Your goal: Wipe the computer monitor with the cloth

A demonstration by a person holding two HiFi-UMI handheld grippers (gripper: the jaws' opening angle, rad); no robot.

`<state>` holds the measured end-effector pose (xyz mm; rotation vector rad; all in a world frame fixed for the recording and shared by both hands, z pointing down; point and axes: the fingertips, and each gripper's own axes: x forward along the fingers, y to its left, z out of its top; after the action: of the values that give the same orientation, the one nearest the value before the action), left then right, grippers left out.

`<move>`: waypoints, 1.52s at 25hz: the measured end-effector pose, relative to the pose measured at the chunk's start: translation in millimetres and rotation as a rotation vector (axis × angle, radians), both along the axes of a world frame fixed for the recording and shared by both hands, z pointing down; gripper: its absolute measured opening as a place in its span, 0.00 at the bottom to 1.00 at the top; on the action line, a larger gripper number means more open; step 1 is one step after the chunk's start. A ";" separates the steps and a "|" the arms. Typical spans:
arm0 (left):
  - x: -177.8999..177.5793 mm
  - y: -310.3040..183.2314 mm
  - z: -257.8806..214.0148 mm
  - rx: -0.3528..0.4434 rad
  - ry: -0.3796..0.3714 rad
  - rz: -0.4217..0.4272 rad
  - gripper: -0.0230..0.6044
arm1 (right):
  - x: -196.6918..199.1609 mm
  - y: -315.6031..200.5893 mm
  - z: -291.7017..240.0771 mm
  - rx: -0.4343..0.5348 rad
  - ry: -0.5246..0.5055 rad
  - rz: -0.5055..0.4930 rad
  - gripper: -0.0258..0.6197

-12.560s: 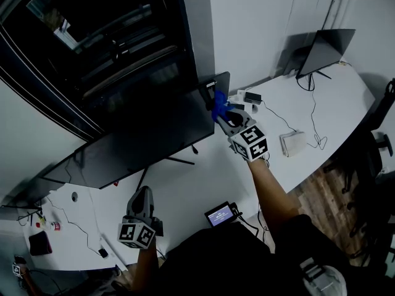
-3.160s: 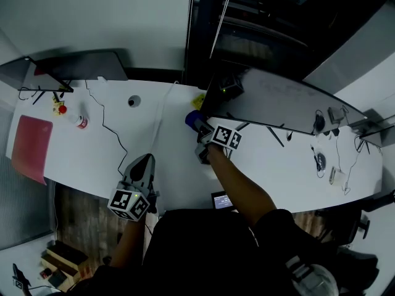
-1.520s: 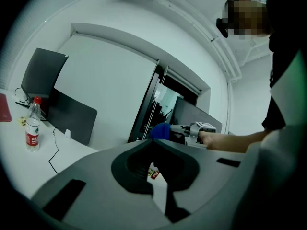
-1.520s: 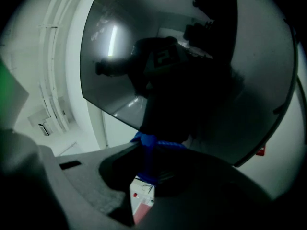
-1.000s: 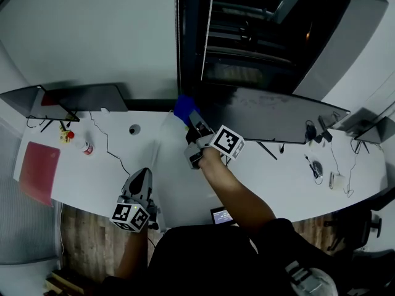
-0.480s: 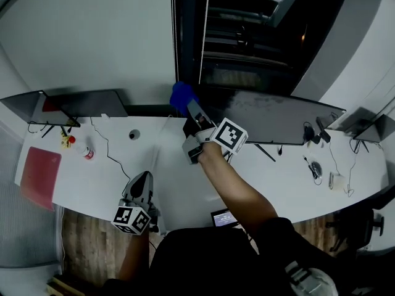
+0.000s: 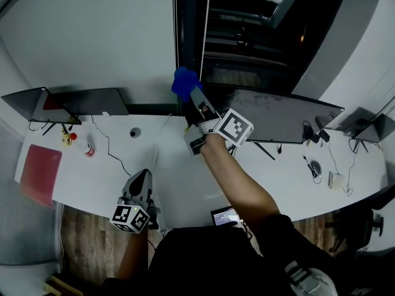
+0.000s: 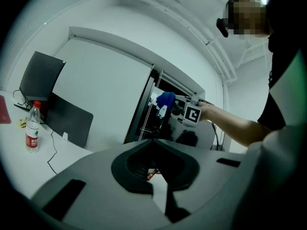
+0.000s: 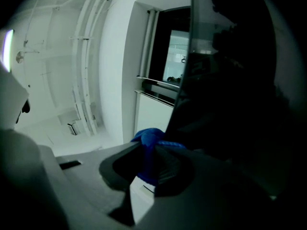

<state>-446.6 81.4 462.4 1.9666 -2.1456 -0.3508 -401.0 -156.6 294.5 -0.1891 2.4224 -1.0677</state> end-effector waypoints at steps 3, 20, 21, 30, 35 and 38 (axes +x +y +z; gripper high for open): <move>4.1 2.7 -2.0 0.001 -0.005 0.004 0.03 | 15.3 2.6 -29.8 0.106 -0.042 0.018 0.13; 144.3 8.4 -20.1 0.032 -0.052 0.177 0.03 | 289.5 127.4 17.8 0.861 0.460 0.387 0.13; 161.5 13.1 -20.6 0.033 -0.055 0.189 0.03 | 309.4 138.5 30.3 0.870 0.507 0.407 0.13; 300.7 87.9 3.3 -0.007 -0.106 0.220 0.03 | 473.4 233.5 144.4 0.673 0.725 0.497 0.13; 354.1 139.3 12.8 -0.044 -0.167 0.244 0.03 | 518.1 292.1 187.3 0.569 0.778 0.482 0.13; 367.7 163.7 17.9 -0.053 -0.187 0.241 0.03 | 531.8 322.3 203.6 0.543 0.793 0.470 0.13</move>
<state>-78.9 245.0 480.3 2.2744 -1.9641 -0.0713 130.8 165.6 498.1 -1.0924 2.9913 -0.0845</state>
